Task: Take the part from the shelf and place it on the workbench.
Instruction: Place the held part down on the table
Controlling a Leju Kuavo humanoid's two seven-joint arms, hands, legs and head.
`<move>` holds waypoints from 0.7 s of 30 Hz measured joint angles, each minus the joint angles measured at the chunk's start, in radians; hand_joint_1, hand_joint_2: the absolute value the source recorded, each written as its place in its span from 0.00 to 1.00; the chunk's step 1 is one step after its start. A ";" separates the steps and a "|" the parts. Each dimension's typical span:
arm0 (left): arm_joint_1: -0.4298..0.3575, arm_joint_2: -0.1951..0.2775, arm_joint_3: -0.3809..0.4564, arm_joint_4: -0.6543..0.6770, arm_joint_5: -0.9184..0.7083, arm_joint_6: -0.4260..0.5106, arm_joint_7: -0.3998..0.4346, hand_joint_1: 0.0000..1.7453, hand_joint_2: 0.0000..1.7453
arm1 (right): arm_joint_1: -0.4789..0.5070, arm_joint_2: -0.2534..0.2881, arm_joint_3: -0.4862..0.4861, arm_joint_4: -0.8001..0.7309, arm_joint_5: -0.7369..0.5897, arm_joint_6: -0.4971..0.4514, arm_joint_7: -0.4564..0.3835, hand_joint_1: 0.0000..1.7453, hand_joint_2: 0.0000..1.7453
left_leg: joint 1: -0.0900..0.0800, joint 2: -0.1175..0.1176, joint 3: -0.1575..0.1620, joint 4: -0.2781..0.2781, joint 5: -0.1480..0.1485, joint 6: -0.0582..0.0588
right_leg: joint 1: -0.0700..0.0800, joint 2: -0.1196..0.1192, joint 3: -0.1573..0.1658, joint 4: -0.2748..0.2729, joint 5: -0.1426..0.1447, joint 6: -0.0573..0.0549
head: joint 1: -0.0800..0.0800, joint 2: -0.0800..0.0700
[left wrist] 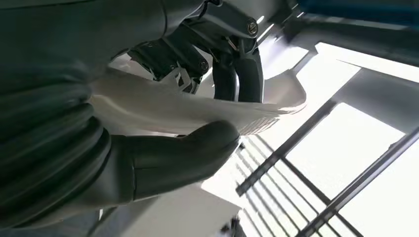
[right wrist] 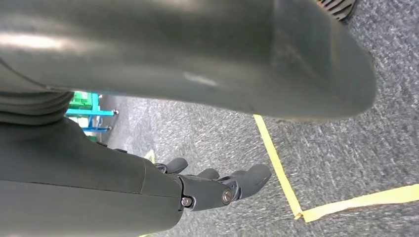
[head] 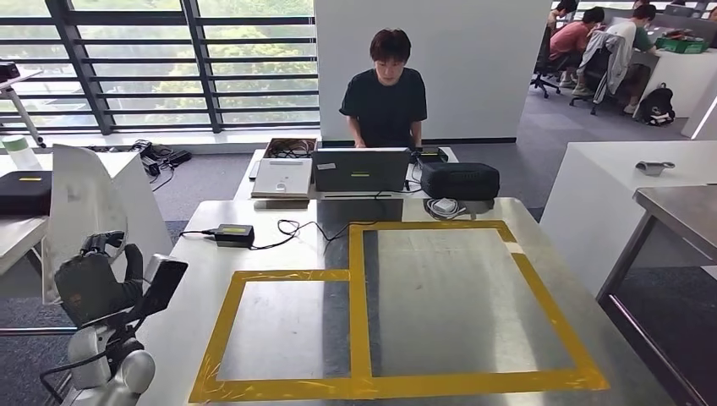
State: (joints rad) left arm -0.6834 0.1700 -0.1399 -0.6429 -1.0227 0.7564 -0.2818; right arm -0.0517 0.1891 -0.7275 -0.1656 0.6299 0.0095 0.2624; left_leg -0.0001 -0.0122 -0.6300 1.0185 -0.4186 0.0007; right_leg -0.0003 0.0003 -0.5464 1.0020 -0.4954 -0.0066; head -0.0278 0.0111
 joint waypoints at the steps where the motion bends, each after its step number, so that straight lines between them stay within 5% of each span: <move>1: -0.010 0.004 -0.001 0.013 -0.086 -0.009 0.005 1.00 1.00 | -0.001 0.000 0.000 0.000 0.000 0.000 0.000 0.00 0.00 | 0.000 -0.002 0.001 0.000 0.000 0.000 | 0.000 -0.002 0.001 0.000 -0.001 0.001 | 0.000 0.000; 8: -0.014 0.010 -0.017 0.083 -0.268 -0.054 0.107 1.00 1.00 | 0.002 0.002 -0.001 0.000 0.013 0.000 0.001 0.00 0.00 | 0.000 0.004 0.002 0.000 0.000 0.000 | -0.001 0.003 0.001 0.000 0.001 0.007 | 0.000 0.000; 21: 0.044 -0.060 -0.042 0.109 -0.458 -0.054 0.018 1.00 1.00 | -0.002 0.000 0.000 0.000 0.039 0.015 0.002 0.00 0.00 | 0.000 0.005 0.002 -0.001 0.000 -0.001 | 0.000 0.003 -0.001 0.002 0.000 0.005 | 0.000 0.000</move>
State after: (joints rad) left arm -0.6396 0.1105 -0.1821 -0.5336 -1.4812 0.7023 -0.2640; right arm -0.0540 0.1890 -0.7279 -0.1656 0.6693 0.0244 0.2640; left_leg 0.0001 -0.0072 -0.6276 1.0176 -0.4184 0.0002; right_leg -0.0008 0.0037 -0.5470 1.0037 -0.4951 -0.0014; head -0.0278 0.0111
